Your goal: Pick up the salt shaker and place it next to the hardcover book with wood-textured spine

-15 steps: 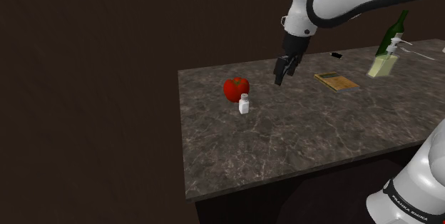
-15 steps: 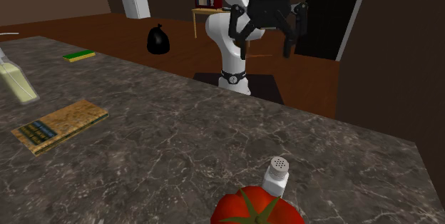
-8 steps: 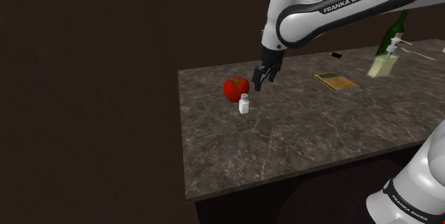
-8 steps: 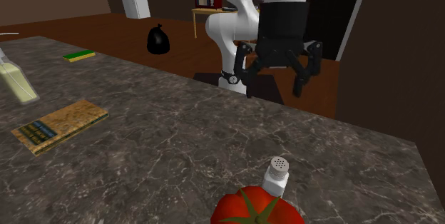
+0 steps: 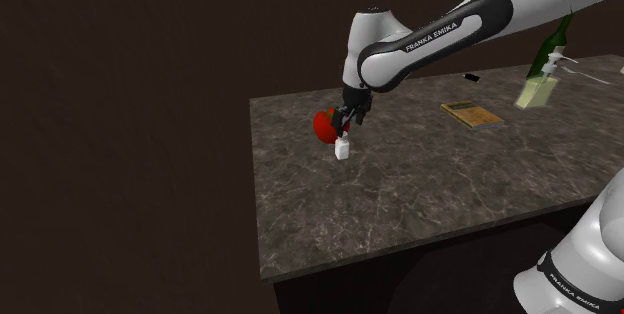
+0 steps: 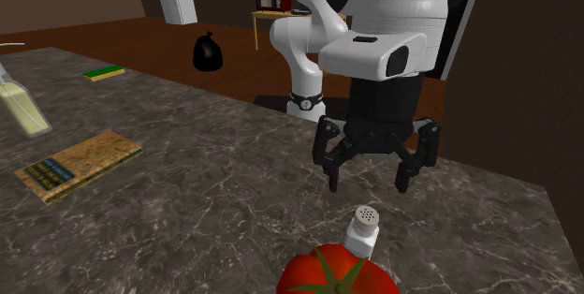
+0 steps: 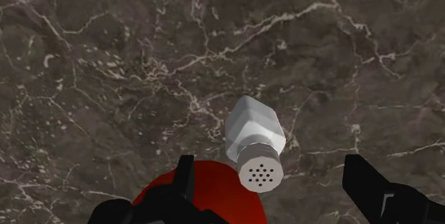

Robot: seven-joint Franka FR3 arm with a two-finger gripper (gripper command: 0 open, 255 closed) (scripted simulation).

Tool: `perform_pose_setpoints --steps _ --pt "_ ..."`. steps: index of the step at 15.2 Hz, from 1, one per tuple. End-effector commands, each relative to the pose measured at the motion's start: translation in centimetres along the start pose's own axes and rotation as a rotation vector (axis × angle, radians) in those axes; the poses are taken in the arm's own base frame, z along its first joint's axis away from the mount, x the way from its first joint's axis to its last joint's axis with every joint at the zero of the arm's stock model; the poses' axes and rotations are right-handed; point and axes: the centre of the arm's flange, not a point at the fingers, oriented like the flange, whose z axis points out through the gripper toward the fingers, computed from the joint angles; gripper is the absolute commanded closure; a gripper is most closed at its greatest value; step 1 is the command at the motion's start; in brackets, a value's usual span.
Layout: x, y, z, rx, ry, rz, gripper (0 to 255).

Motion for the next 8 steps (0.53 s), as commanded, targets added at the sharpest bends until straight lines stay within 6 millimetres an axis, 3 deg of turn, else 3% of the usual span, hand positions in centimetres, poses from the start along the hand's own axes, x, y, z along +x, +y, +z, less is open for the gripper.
perform_pose_setpoints --steps 1,6,8 --pt "0.3 0.0 1.2 -0.001 0.002 0.001 0" --pt "0.3 0.0 4.1 -0.001 0.002 0.001 0" --pt "0.3 0.0 4.1 -0.001 0.002 0.001 0"
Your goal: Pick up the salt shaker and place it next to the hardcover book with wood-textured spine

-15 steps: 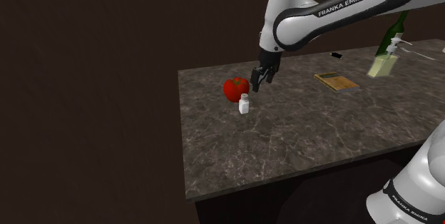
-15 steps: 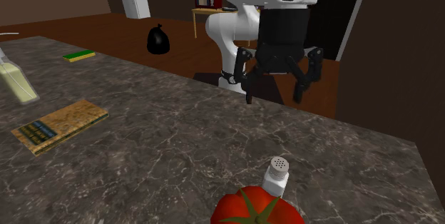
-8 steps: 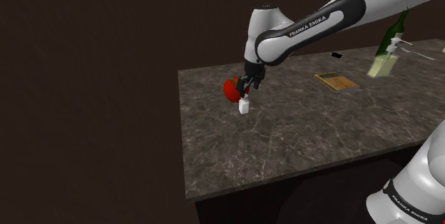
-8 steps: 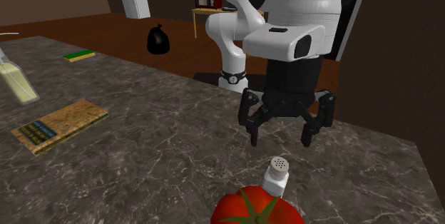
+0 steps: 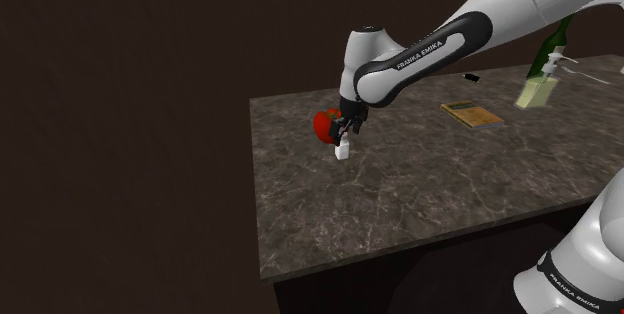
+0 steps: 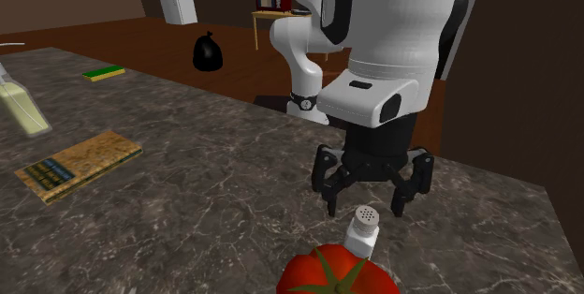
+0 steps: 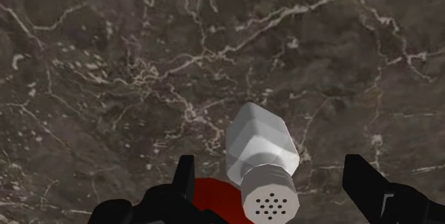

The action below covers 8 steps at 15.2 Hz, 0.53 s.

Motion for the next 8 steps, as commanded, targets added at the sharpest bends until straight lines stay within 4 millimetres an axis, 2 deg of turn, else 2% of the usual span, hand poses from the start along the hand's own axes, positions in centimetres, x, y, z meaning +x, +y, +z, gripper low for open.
perform_pose_setpoints --steps 1,6,7,8 --pt "-0.02 0.00 0.19 0.000 0.001 0.000 0" --pt "-0.02 0.01 0.18 0.000 0.001 0.000 0" --pt "-0.02 0.01 0.18 0.000 0.001 0.000 255" --pt "-0.02 0.01 0.18 0.000 0.001 0.000 255"
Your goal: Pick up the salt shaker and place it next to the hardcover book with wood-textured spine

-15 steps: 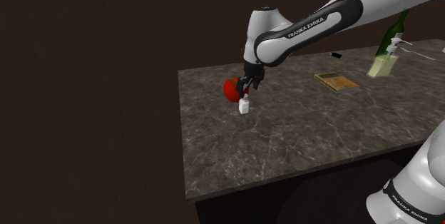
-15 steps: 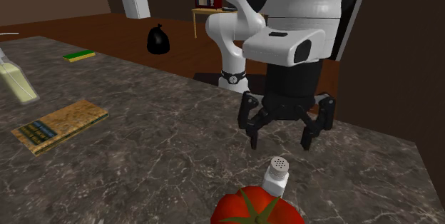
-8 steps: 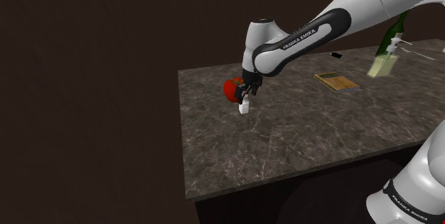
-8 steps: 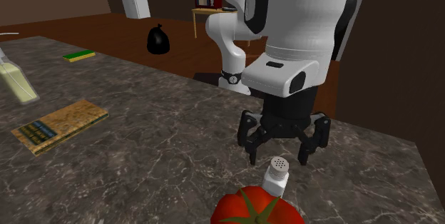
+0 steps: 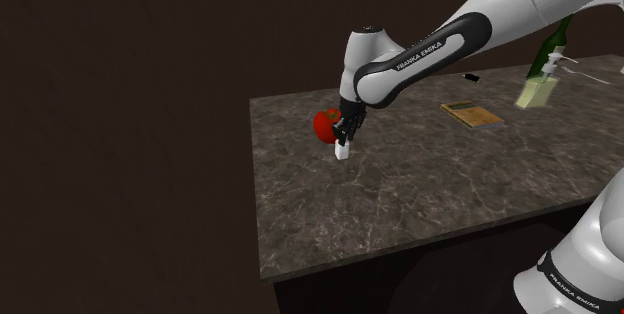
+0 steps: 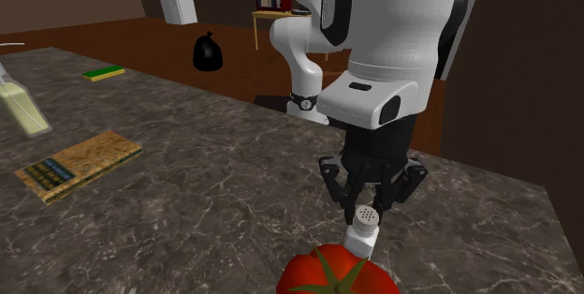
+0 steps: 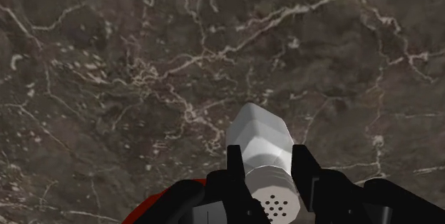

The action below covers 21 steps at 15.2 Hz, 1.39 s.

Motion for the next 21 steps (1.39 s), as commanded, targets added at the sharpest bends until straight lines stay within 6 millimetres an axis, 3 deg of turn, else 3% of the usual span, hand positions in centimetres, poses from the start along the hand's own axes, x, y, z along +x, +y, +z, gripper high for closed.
perform_pose_setpoints --steps 1,8,21 --pt "0.0 0.0 0.0 0.000 0.000 0.000 255" --pt "0.0 0.0 0.0 0.000 0.000 0.000 255" --pt "1.0 0.1 -6.8 0.000 0.000 0.000 255"
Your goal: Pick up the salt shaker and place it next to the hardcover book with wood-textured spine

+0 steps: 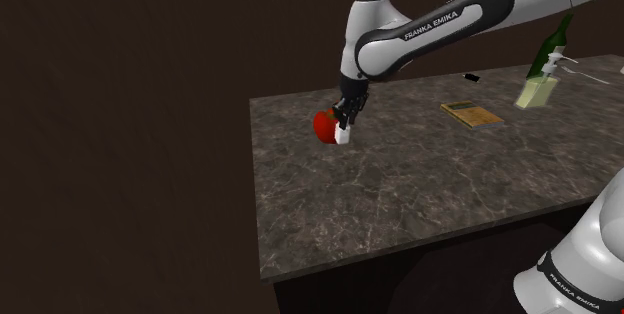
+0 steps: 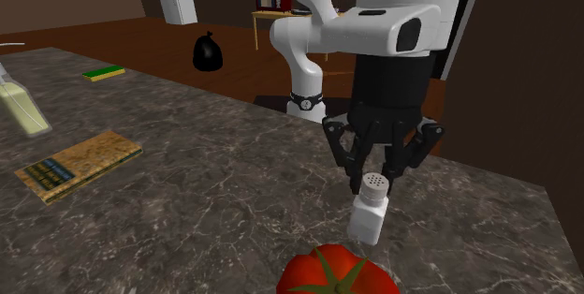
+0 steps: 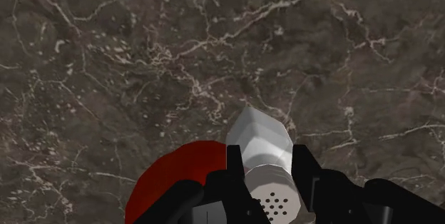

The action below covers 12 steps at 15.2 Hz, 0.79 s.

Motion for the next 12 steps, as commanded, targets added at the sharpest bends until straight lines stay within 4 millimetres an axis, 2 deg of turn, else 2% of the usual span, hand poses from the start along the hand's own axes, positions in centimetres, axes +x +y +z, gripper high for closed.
perform_pose_setpoints --steps 1,12 --pt "0.2 0.0 -1.1 0.000 0.000 0.000 255" --pt "1.0 0.1 -6.8 0.000 0.000 0.000 255"
